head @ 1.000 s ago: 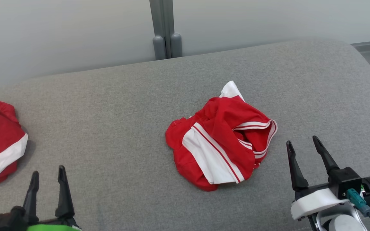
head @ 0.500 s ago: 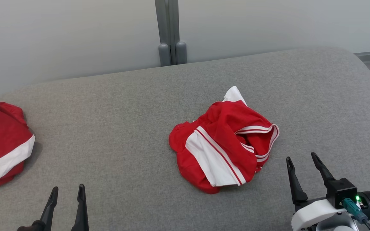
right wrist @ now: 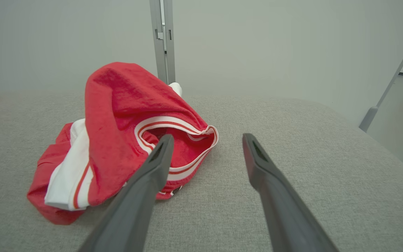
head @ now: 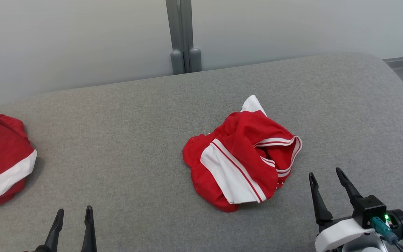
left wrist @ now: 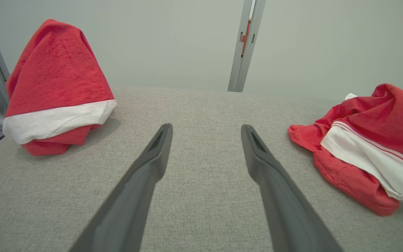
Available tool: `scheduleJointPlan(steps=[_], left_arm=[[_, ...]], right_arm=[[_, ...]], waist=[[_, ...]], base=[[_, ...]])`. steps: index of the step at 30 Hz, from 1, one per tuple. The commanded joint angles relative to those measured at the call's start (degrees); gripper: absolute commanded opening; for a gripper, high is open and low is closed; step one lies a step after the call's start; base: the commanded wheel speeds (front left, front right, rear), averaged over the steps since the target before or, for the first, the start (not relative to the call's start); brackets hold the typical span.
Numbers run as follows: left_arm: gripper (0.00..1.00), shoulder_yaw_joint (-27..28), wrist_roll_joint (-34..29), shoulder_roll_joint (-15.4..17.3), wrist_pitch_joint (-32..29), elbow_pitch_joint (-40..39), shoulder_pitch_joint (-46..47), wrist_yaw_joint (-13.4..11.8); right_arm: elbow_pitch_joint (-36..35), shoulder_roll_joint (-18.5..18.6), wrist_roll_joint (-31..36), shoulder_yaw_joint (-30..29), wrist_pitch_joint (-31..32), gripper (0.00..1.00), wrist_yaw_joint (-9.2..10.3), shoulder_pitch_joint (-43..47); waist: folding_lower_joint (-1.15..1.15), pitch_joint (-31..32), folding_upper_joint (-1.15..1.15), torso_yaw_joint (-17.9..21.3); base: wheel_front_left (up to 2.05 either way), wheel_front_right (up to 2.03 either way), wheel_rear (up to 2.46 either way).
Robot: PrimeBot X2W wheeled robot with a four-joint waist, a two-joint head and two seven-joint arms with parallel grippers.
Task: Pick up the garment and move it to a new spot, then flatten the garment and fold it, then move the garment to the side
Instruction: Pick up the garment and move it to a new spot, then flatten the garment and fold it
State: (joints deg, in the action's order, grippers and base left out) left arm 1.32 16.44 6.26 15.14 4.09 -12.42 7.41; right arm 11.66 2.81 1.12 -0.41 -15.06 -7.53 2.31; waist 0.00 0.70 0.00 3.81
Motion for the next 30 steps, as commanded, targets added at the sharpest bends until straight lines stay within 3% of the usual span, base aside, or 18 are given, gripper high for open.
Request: scheduleJointPlan(steps=[1, 30], left_arm=[[1.00, -0.1, -0.1, 0.2, 0.0, 0.1, -0.5, 0.1], [1.00, -0.3, -0.6, 0.5, 0.0, -0.2, 1.1, 0.1]], right_arm=[[0.0, 0.1, -0.2, 0.1, -0.2, 1.00, 0.08, 0.5], [-0.7, 0.1, -1.0, 1.3, -0.2, 1.00, 0.08, -0.2]], waist=[[0.00, 0.0, 0.00, 0.0], [0.00, -1.3, 0.00, 0.5]], base=[[0.00, 0.00, 0.00], [0.00, 0.00, 0.00]])
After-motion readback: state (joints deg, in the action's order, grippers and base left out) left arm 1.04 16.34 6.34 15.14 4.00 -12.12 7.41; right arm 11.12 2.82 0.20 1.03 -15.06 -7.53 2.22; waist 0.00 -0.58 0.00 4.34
